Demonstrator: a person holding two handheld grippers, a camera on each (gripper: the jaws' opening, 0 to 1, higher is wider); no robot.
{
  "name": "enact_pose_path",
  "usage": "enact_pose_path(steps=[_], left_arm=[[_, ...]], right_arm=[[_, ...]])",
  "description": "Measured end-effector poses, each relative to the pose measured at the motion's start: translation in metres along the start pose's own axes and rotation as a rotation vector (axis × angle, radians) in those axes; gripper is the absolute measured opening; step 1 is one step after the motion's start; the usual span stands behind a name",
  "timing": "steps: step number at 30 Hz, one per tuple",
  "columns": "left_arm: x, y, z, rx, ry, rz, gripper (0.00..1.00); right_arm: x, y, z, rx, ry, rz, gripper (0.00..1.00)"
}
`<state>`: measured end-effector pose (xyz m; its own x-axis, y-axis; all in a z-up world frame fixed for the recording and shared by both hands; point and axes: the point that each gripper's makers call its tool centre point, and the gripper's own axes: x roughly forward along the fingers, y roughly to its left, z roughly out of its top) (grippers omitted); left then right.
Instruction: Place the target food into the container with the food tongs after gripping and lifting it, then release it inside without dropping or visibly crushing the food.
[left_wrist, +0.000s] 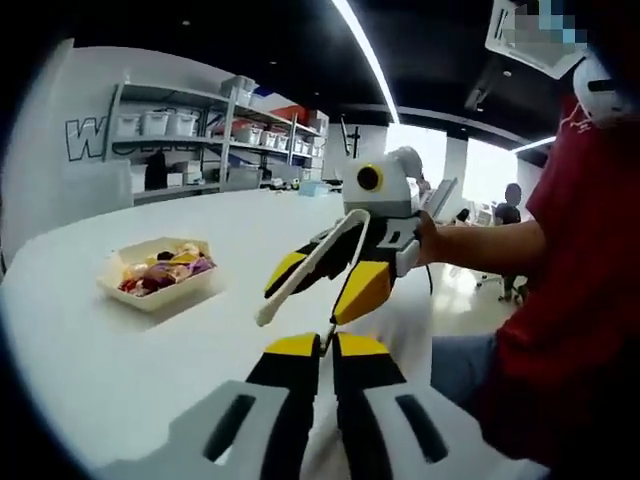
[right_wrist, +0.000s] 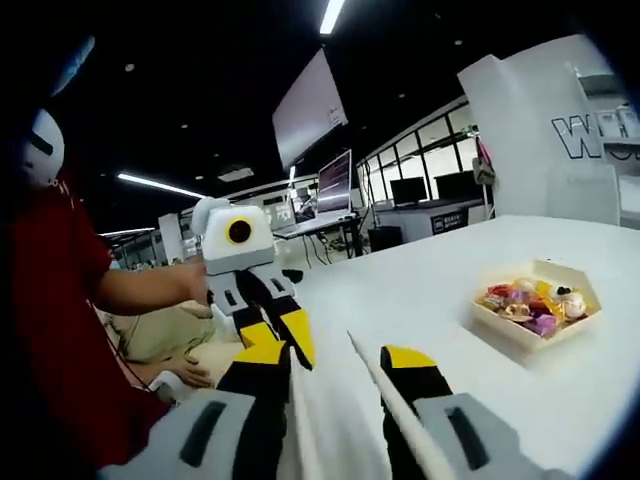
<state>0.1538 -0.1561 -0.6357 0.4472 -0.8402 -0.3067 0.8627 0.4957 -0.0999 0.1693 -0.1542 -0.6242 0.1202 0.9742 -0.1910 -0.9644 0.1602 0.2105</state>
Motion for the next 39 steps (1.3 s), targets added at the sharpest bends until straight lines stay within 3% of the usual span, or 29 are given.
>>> enact_pose_path(steps=[6,8,9,10,11,12,13,14,15,17,26,28,29,30,35,39], left_arm=[[-0.003,0.007,-0.010,-0.045,0.010,0.007,0.02],[-0.007,0.011,-0.011,-0.046,0.008,0.025,0.01],[-0.010,0.012,-0.016,-0.076,0.029,0.034,0.01],[-0.009,0.014,-0.012,-0.069,0.001,0.039,0.01],[-0.010,0.018,-0.013,-0.063,0.006,0.051,0.01],[-0.010,0.020,-0.018,-0.056,0.032,0.057,0.01],[-0.010,0.021,-0.024,0.004,0.065,0.053,0.01],[-0.007,0.017,-0.023,-0.016,0.048,0.042,0.01],[-0.008,0.007,-0.028,-0.066,0.069,-0.002,0.01],[-0.008,0.014,-0.023,-0.044,0.032,0.028,0.01],[-0.009,0.021,-0.036,-0.062,0.062,0.039,0.01],[-0.010,0.023,-0.037,-0.067,0.063,0.041,0.01],[-0.011,0.023,-0.037,-0.073,0.061,0.043,0.01],[-0.010,0.024,-0.036,-0.081,0.059,0.044,0.01],[-0.011,0.028,-0.041,-0.092,0.074,0.057,0.02],[-0.012,0.032,-0.045,-0.106,0.079,0.069,0.02]], right_arm=[[-0.008,-0.007,-0.013,-0.012,0.060,-0.025,0.26],[-0.013,-0.014,-0.014,-0.036,0.069,-0.057,0.14],[-0.017,-0.017,-0.016,-0.043,0.076,-0.073,0.03],[-0.020,-0.020,-0.013,-0.053,0.070,-0.081,0.00],[-0.021,-0.017,-0.013,-0.033,0.068,-0.061,0.00],[-0.020,-0.023,-0.003,-0.006,0.016,-0.093,0.00],[-0.020,-0.027,-0.002,0.006,0.011,-0.117,0.00],[-0.020,-0.028,-0.005,0.003,0.021,-0.121,0.00],[-0.020,-0.028,-0.006,0.004,0.023,-0.118,0.00],[-0.018,-0.026,-0.010,0.006,0.039,-0.117,0.00],[-0.025,-0.029,-0.035,-0.018,0.126,-0.151,0.00],[-0.032,-0.048,-0.033,-0.070,0.115,-0.247,0.00],[-0.037,-0.058,-0.028,-0.028,0.077,-0.326,0.00],[-0.038,-0.064,-0.026,-0.010,0.055,-0.354,0.02],[-0.046,-0.065,-0.029,-0.057,0.056,-0.349,0.10],[-0.045,-0.067,-0.039,0.010,0.053,-0.346,0.34]])
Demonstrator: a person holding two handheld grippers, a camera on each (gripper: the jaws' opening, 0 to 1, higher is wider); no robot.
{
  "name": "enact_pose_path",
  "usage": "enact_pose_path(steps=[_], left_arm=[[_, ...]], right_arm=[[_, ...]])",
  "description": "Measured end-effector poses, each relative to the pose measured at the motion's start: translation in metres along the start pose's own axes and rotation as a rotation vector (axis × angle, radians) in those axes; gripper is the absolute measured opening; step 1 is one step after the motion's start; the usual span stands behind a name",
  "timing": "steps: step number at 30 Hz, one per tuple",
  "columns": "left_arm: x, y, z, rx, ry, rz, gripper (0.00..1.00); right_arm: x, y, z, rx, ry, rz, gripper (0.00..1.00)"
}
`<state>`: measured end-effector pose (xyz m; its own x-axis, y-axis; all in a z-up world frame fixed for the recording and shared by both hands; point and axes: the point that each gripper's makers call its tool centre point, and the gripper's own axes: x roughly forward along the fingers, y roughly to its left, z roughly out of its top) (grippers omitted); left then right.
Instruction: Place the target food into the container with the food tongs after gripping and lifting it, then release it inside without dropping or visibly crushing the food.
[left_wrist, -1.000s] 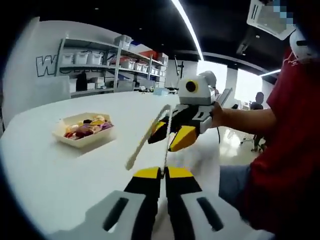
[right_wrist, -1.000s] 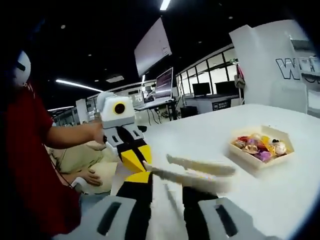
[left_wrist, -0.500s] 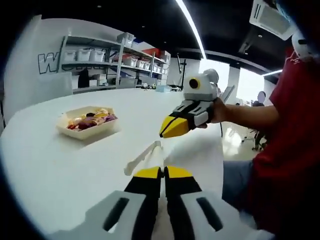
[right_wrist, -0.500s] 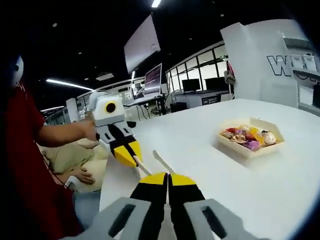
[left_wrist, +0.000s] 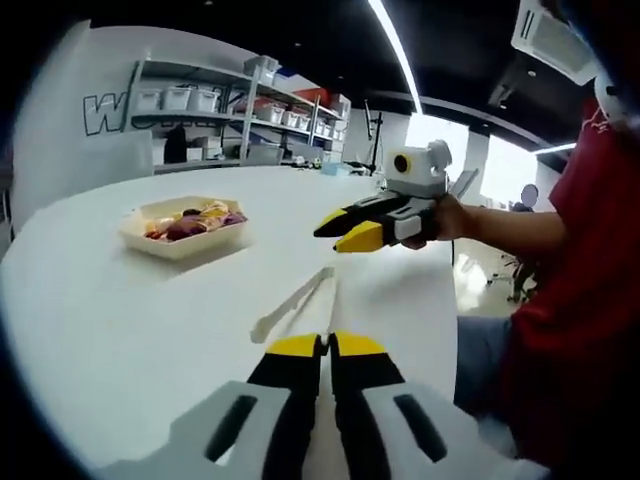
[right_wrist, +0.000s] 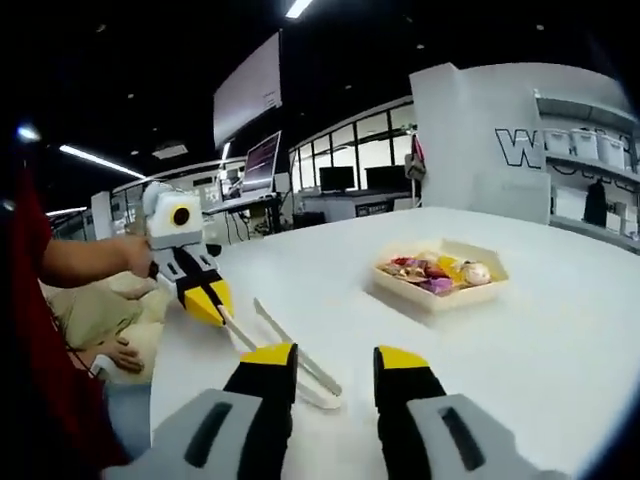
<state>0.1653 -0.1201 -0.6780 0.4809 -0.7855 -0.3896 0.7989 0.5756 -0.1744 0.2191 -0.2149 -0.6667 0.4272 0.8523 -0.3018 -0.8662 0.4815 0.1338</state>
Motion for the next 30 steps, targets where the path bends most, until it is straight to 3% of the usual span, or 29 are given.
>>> enact_pose_path(steps=[11,16,19,22,24,30], left_arm=[[0.000,0.005,-0.011,-0.007,0.026,0.032,0.03],[-0.003,0.009,-0.013,-0.017,0.032,0.043,0.03],[-0.002,0.010,-0.014,-0.016,0.035,0.044,0.03],[-0.002,0.013,-0.015,-0.012,0.041,0.055,0.03],[-0.001,0.013,-0.016,-0.009,0.053,0.058,0.03],[0.000,0.016,-0.015,0.004,0.051,0.071,0.04]], right_arm=[[0.010,0.007,-0.023,-0.018,0.059,0.034,0.35],[0.015,0.009,-0.031,-0.036,0.089,0.046,0.28],[0.017,0.005,-0.037,-0.023,0.101,0.032,0.18],[0.019,0.008,-0.036,-0.056,0.098,0.051,0.16],[0.016,0.007,-0.037,-0.136,0.111,0.053,0.14],[0.008,0.010,-0.037,-0.072,0.109,0.045,0.12]])
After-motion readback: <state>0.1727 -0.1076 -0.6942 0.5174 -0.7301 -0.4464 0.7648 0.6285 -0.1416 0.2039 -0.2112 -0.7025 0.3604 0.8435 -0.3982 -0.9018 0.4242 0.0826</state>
